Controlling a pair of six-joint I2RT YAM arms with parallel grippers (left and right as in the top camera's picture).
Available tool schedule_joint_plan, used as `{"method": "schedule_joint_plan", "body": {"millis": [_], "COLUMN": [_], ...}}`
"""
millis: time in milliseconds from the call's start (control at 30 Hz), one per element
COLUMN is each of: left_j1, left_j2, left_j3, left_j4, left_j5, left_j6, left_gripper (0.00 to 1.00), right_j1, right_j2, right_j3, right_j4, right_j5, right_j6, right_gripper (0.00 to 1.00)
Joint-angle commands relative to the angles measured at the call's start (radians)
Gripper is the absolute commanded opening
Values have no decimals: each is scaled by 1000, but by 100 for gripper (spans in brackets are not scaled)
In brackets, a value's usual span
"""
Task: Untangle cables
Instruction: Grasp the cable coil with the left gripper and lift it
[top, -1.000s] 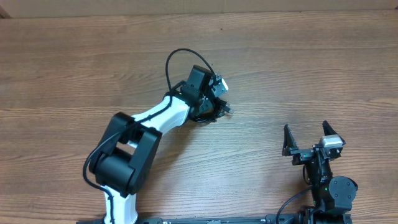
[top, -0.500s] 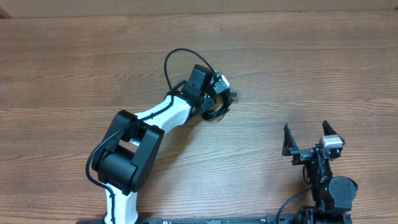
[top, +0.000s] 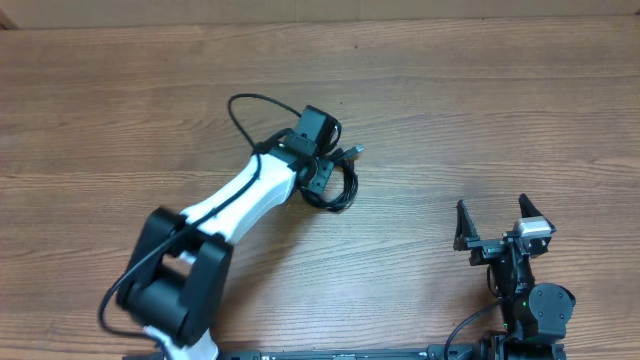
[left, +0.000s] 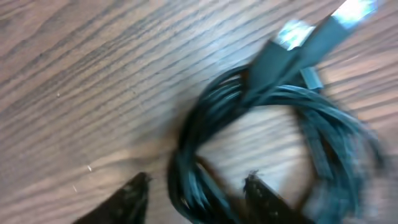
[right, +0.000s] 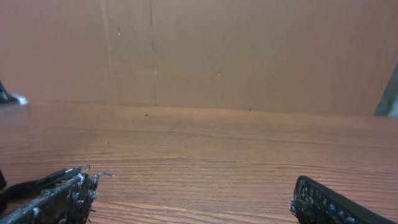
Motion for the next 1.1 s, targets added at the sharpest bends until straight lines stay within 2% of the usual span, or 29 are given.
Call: {"method": "schedule_joint_plan", "body": {"millis": [0, 33, 100, 200, 267, 367, 667, 867, 1067], "left_j1": [3, 3, 4, 4, 4, 5, 6, 10, 10], "left_j2": [-42, -38, -28, -13, 1, 23, 63, 65, 67], "left_j3": [7, 7, 6, 6, 6, 6, 6, 6, 6], "left_j4": [-22, -26, -27, -23, -21, -19, 24, 58, 60], "left_j5": [100, 100, 100, 100, 100, 94, -16, -26, -26], "left_j6": [-91, -76, -21, 88, 146, 188, 188, 184, 185], "left_gripper": [64, 68, 68, 57, 56, 50, 44, 49, 40], "right_j1": [-6, -6, -6, -6, -6, -6, -6, -6, -6], "right_j2": [-8, -8, -8, -8, -8, -8, -8, -8, -8], "right_j3": [-11, -11, -11, -11, -11, -11, -11, -11, -11], "right_j4": [5, 5, 5, 5, 5, 5, 5, 5, 5], "right_j5": [-2, -2, -2, -2, -2, -2, -2, -2, -2], "right_j6": [-8, -8, -8, -8, -8, -8, -8, -8, -8], "right_gripper": [100, 100, 100, 100, 100, 100, 100, 100, 100]}}
